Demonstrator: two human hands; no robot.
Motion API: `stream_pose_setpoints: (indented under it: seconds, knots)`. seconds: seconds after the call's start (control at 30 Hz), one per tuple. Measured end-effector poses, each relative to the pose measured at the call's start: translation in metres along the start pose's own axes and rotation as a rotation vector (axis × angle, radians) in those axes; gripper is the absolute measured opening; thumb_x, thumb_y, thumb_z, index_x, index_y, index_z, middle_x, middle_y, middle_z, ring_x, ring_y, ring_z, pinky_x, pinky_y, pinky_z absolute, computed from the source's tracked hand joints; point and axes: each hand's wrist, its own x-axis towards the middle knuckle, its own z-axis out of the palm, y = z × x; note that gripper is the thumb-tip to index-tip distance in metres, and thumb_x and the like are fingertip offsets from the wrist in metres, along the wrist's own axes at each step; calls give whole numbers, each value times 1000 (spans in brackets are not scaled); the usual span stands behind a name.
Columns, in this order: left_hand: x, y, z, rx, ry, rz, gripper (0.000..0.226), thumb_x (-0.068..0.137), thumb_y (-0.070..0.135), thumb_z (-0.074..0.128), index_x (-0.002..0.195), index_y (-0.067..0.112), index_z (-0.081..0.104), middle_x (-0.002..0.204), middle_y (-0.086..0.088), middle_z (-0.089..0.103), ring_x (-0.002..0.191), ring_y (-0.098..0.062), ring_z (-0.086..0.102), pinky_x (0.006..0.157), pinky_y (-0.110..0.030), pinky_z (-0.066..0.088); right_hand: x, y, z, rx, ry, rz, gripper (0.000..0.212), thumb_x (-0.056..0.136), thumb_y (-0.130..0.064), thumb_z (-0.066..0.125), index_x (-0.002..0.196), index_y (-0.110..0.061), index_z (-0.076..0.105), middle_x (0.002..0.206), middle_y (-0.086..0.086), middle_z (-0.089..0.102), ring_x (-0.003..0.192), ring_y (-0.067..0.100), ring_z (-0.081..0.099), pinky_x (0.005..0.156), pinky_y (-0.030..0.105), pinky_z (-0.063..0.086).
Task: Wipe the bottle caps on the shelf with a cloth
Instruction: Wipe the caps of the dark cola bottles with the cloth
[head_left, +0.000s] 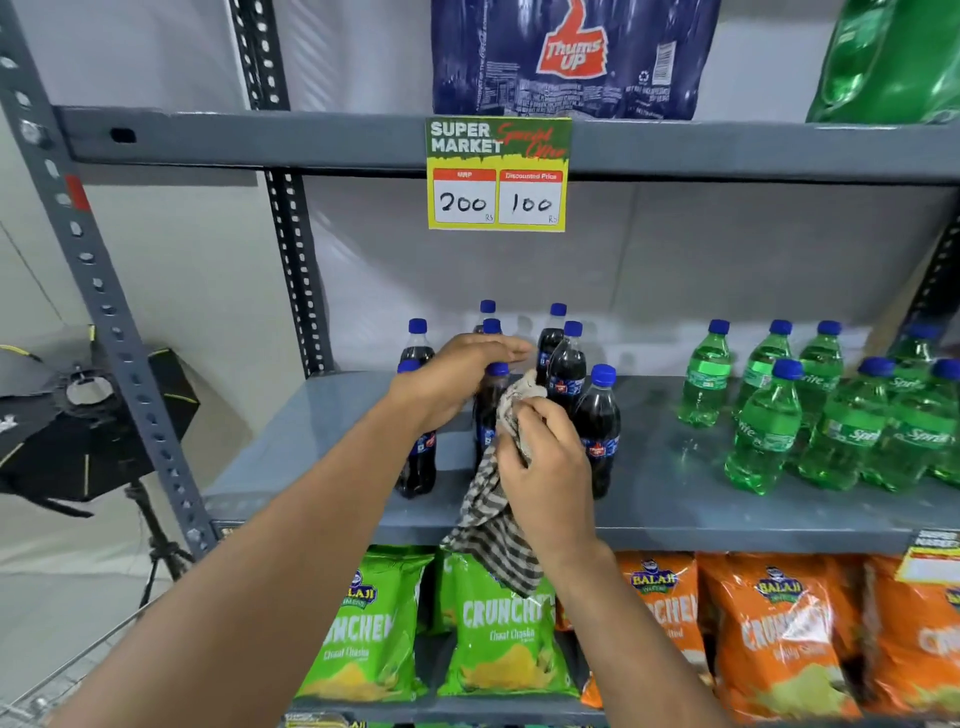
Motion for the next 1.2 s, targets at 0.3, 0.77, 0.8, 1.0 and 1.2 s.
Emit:
stream_pose_setpoints:
  seconds: [0.3, 0.77, 0.8, 1.0, 1.2]
  knots:
    - [1, -9, 5, -136, -85, 36, 40, 100, 1, 35, 128, 6, 61, 129, -10, 69, 123, -16, 64, 97, -21, 50, -3, 3, 6, 76, 4, -25, 35, 87, -7, 74, 122, -5, 68, 137, 9, 58, 121, 23, 59, 103, 26, 47]
    - [3, -13, 8, -141, -85, 39, 42, 101, 5, 31, 134, 1, 56, 134, -14, 66, 127, -18, 60, 112, -32, 41, -4, 3, 10, -1, -39, -93, 35, 85, -3, 76, 120, -1, 70, 104, 16, 66, 95, 33, 66, 78, 42, 59]
    - [4, -13, 8, -133, -77, 42, 41, 102, 6, 32, 133, 1, 57, 132, -14, 67, 126, -19, 61, 113, -34, 40, -7, 4, 11, -7, -47, -100, 35, 86, -2, 75, 120, -2, 70, 104, 16, 66, 95, 33, 65, 78, 43, 59]
    - [6, -14, 7, -67, -24, 36, 35, 104, 14, 38, 123, 4, 66, 120, -12, 74, 117, -17, 68, 116, -38, 39, -38, 20, 12, -50, -115, -114, 36, 89, 0, 70, 125, -5, 68, 112, 16, 68, 92, 38, 62, 74, 46, 58]
    - [1, -14, 8, -68, -32, 49, 34, 105, 14, 38, 122, 6, 67, 121, -10, 74, 118, -17, 67, 115, -39, 40, -46, 32, 9, -49, -108, -132, 31, 90, -3, 70, 121, -6, 71, 113, 10, 70, 92, 34, 60, 80, 44, 56]
